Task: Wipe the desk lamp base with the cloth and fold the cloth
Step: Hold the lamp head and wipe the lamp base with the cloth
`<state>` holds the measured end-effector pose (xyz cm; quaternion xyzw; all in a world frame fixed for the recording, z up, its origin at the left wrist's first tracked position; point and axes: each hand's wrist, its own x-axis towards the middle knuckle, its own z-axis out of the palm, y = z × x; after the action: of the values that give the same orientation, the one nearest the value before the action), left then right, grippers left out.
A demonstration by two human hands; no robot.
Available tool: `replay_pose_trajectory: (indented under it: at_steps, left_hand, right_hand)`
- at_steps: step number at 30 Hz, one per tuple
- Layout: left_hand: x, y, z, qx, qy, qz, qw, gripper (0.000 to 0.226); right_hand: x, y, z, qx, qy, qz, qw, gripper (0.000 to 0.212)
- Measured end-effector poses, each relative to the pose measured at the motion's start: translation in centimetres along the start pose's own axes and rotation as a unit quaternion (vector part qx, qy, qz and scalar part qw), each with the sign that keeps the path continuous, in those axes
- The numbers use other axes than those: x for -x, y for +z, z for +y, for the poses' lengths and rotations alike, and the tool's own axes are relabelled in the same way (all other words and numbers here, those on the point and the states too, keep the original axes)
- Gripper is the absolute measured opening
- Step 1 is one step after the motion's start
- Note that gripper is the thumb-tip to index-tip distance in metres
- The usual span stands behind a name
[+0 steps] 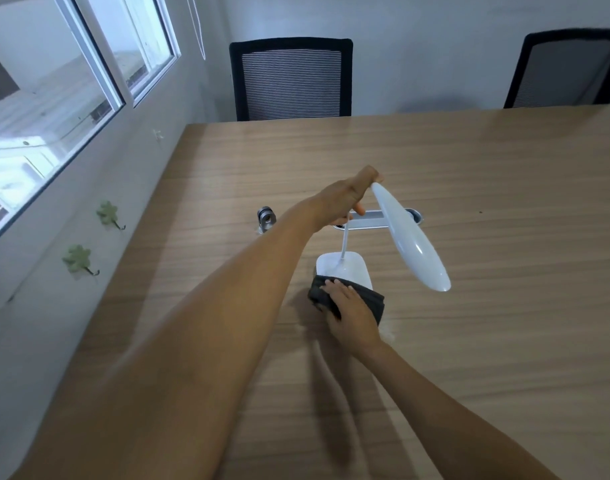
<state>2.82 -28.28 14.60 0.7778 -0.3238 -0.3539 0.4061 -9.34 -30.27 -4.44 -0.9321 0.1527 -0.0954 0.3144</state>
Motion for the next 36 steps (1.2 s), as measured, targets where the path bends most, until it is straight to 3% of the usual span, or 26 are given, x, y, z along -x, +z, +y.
replay_pose_trajectory:
  at_steps: [3, 8, 10, 14, 17, 19, 23, 30, 33, 36]
  left_hand:
    - [0.0, 0.0, 0.0, -0.006, -0.002, 0.000, 1.000, 0.041]
    - [-0.1, 0.0, 0.0, -0.011, -0.002, -0.001, 1.000, 0.051]
    - [-0.1, 0.0, -0.1, -0.004, -0.006, 0.002, 1.000, 0.058]
    - [0.1, -0.1, -0.2, -0.004, -0.015, 0.022, 1.000, 0.046]
    - [0.0, -0.1, -0.1, -0.005, -0.021, 0.021, 1.000, 0.046]
    - [0.0, 0.0, 0.1, -0.010, -0.018, 0.017, 1.000, 0.046]
    - [-0.2, 0.1, 0.0, -0.005, -0.013, 0.012, 1.000, 0.055]
    - [-0.3, 0.1, 0.2, 0.015, -0.013, -0.017, 1.000, 0.067]
    - [-0.5, 0.0, -0.1, 0.015, -0.010, -0.021, 1.000, 0.067]
    - [-0.4, 0.1, -0.2, 0.015, -0.009, -0.017, 1.000, 0.067]
  right_hand:
    - [-2.3, -0.2, -0.9, -0.001, 0.021, 0.090, 0.996, 0.039]
    - [-4.6, 0.5, -1.0, 0.100, 0.005, -0.006, 0.995, 0.047]
    - [-3.5, 0.4, -1.0, 0.081, -0.018, -0.011, 0.996, 0.047]
    - [0.2, -0.5, 0.2, 0.019, -0.072, -0.073, 0.995, 0.048]
    - [1.3, -2.2, 1.1, -0.055, -0.045, 0.005, 0.997, 0.045]
    - [0.2, -3.5, 1.8, -0.038, -0.038, 0.069, 0.996, 0.045]
    - [-1.9, -3.6, 3.0, 0.052, -0.055, -0.026, 0.997, 0.051]
    - [2.0, -2.0, 2.6, 0.010, -0.079, -0.080, 0.994, 0.056]
    - [3.6, -3.7, 1.9, -0.124, -0.048, 0.028, 0.991, 0.046]
    - [1.1, -5.1, 2.4, -0.222, 0.117, 0.176, 0.952, 0.035]
